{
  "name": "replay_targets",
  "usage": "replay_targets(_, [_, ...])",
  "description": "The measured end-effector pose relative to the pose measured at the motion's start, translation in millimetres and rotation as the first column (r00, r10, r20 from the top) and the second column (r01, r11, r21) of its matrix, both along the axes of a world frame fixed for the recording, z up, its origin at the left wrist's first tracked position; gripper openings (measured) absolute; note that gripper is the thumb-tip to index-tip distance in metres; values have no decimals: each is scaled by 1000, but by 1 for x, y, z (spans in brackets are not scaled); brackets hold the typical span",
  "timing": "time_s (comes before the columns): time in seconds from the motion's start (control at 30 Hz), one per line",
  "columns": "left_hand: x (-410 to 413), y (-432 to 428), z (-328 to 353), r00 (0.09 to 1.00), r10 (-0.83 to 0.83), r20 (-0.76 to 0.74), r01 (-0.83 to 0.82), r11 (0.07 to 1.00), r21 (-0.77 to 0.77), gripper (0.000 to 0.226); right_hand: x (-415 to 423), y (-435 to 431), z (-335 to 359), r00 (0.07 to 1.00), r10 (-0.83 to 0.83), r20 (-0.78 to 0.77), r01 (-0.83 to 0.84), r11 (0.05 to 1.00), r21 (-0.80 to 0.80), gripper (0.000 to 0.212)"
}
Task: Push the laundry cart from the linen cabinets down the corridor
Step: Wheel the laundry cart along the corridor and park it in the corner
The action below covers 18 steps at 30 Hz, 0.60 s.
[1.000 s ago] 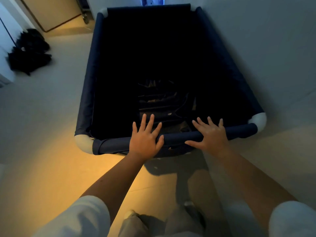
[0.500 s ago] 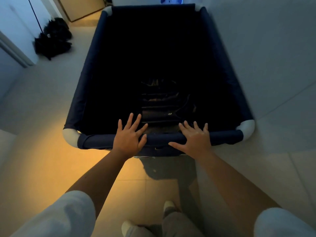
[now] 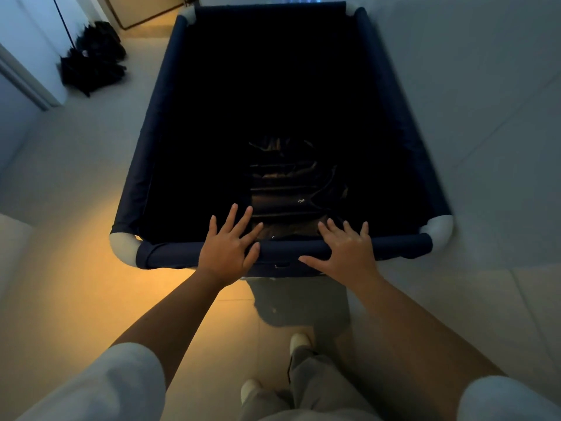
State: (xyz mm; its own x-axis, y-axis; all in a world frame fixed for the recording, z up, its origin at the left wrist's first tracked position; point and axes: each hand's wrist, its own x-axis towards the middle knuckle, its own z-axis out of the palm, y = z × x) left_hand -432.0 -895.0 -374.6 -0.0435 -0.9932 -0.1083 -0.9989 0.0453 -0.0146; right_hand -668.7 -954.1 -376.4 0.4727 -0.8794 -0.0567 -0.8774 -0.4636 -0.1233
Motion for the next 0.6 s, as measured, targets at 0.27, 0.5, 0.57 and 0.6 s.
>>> replay_targets(0.27, [-6,56,3,997,-62,-41,62,998,-11,59,-6,63,2,999,-39,10,39,999,-9,83])
replay_targets(0.5, [11,90,6,995,-92,-32,91,995,-33,56,10,106,3,998,-57,17,58,998,-5,85])
replay_targets(0.57, [16,96,5,995,-94,-34,93,995,-26,58,14,113,1,998,-67,19,67,998,-1,84])
replay_targets(0.6, [17,98,5,995,-90,-35,90,996,-19,58,15,116,0,997,-71,19,71,997,5,84])
